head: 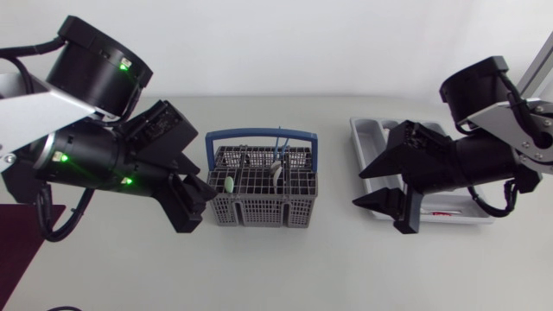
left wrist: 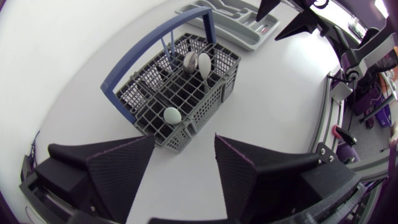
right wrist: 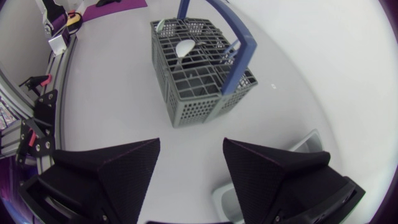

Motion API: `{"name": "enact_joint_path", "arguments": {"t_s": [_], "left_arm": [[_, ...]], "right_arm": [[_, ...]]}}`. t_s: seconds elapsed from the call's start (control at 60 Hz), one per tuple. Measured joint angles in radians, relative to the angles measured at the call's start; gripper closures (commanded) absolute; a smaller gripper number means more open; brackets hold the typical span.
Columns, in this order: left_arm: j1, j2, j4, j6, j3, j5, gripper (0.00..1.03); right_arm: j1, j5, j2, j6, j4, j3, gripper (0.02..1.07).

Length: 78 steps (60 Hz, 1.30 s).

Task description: Unload the cutlery basket into the drawer organizer.

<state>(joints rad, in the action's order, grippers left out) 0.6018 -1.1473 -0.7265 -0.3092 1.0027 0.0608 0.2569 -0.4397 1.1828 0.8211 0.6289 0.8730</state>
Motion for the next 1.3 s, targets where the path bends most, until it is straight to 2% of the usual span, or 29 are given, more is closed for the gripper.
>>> {"name": "enact_joint_path", "arguments": {"t_s": [0.233, 0.683, 0.833, 1.033, 1.3], "left_arm": [[-0.015, 0.049, 0.003, -0.082, -0.07, 0.041, 0.14], [-0.088, 0.055, 0.056, -0.243, -0.125, 0.138, 0.11], [-0.136, 0.055, 0.08, -0.295, -0.161, 0.21, 0.11], [-0.2, 0.068, 0.183, -0.333, -0.232, 0.296, 0.11], [-0.209, 0.068, 0.324, -0.347, -0.317, 0.306, 0.08]], "right_arm": [[0.225, 0.056, 0.023, -0.286, -0.031, 0.095, 0.33], [0.379, 0.073, 0.203, -0.573, -0.037, 0.259, 0.33], [0.431, 0.074, 0.288, -0.663, -0.034, 0.32, 0.33], [0.467, 0.074, 0.362, -0.744, -0.067, 0.364, 0.33], [0.483, 0.075, 0.425, -0.853, -0.179, 0.367, 0.33]]}}
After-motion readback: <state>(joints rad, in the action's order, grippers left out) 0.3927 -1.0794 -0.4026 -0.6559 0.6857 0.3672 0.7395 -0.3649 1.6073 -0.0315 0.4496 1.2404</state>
